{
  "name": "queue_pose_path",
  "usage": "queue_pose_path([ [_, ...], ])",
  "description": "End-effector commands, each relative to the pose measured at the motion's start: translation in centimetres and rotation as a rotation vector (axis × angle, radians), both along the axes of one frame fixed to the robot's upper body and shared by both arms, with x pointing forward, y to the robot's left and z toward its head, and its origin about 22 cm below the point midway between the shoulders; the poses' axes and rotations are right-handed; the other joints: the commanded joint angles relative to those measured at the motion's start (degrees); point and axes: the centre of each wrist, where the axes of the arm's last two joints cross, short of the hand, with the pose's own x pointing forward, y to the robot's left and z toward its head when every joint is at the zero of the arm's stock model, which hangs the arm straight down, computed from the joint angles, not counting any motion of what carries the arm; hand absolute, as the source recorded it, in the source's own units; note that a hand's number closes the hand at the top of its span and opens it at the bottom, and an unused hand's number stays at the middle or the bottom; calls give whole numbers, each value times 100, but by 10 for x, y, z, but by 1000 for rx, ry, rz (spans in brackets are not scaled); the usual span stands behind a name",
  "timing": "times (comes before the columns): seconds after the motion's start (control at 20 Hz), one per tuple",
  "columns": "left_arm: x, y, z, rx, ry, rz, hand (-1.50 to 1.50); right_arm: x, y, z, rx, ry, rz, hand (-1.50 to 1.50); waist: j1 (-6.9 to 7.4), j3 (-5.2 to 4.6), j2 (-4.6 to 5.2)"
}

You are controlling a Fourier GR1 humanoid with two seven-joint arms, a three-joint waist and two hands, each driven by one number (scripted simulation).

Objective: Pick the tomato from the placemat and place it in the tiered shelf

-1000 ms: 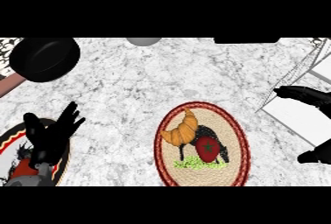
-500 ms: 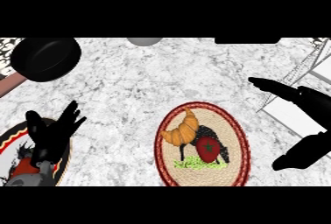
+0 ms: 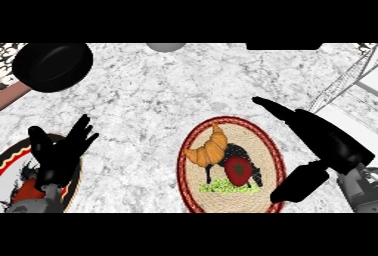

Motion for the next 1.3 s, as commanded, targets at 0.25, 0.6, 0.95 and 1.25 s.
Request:
queue_pose_path([
  [0.25, -7, 6, -20, 9, 61, 3, 0, -12, 33, -32, -169, 55, 21, -150, -18, -32, 36],
  [0.6, -6, -2, -8, -9, 66, 2, 0, -12, 38, -43, -230, 24, -50, -150, -2, -30, 35],
  [0.95, -11, 6, -14, -15, 63, -1, 0, -21, 60, -47, -226, 20, -61, -150, -8, -33, 34],
  [1.25, 7, -13, -19, 10, 62, -6, 0, -13, 62, -82, -279, 4, -88, -150, -24, -32, 45],
])
